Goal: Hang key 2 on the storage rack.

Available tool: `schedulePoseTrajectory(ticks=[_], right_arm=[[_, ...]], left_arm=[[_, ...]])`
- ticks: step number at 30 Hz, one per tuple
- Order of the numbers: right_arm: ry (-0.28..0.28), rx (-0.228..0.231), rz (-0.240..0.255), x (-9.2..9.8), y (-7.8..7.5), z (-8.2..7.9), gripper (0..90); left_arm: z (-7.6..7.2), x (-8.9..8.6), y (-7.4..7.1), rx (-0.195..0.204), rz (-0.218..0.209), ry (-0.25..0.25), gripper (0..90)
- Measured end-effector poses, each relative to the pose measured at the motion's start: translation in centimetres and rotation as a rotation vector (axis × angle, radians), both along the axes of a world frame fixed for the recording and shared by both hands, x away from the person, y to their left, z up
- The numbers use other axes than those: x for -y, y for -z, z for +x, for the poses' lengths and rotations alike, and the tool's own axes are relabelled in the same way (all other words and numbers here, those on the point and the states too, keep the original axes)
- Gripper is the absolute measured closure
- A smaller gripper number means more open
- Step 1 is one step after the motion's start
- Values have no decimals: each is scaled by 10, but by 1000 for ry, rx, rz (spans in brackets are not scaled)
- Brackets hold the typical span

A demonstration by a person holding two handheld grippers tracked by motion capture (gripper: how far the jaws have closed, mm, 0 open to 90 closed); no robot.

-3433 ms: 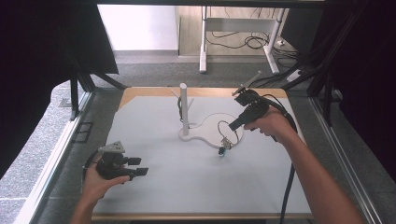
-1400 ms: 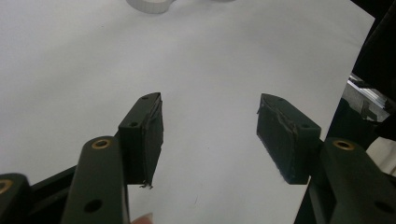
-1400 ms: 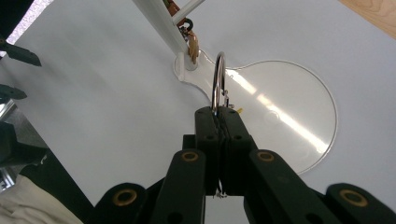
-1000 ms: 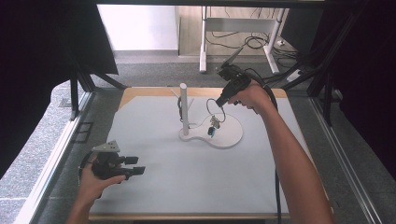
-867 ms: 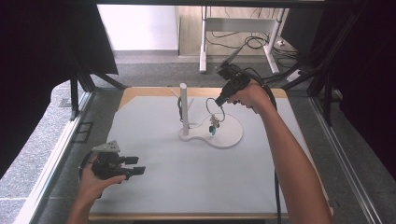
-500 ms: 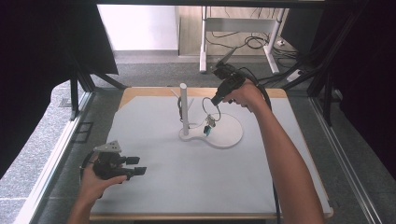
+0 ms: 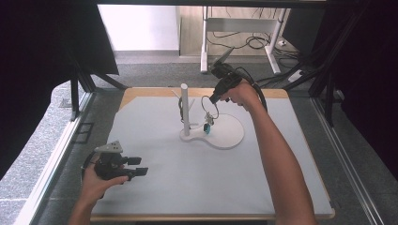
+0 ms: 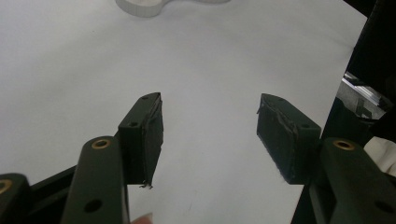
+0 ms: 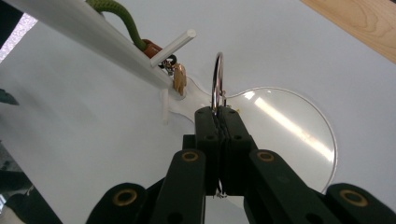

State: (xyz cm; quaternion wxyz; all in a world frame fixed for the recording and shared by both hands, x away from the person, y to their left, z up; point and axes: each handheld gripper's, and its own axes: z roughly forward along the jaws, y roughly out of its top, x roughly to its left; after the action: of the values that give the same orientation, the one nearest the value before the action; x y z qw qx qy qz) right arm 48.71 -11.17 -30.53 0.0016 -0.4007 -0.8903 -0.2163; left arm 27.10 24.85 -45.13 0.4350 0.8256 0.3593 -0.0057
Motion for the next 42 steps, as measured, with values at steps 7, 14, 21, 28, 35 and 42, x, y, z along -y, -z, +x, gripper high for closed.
schedulePoseTrajectory(ticks=[7,14,21,28,35,42], right_arm=[[8,11,1,-8,4,6,883],[-2,24,-12,-20,5,9,883],[-34,29,-3,-33,3,3,883],[-55,17,6,-40,9,-5,882],[-80,-7,-1,-44,24,-11,871],[-106,-7,15,-40,27,-20,788]], left_arm=[[-1,0,0,4,0,1,413],[-2,0,0,3,1,2,413],[-2,-1,-1,8,0,5,412],[-2,1,0,7,3,6,412],[-1,2,1,6,12,7,411],[-1,5,2,1,22,17,411]])
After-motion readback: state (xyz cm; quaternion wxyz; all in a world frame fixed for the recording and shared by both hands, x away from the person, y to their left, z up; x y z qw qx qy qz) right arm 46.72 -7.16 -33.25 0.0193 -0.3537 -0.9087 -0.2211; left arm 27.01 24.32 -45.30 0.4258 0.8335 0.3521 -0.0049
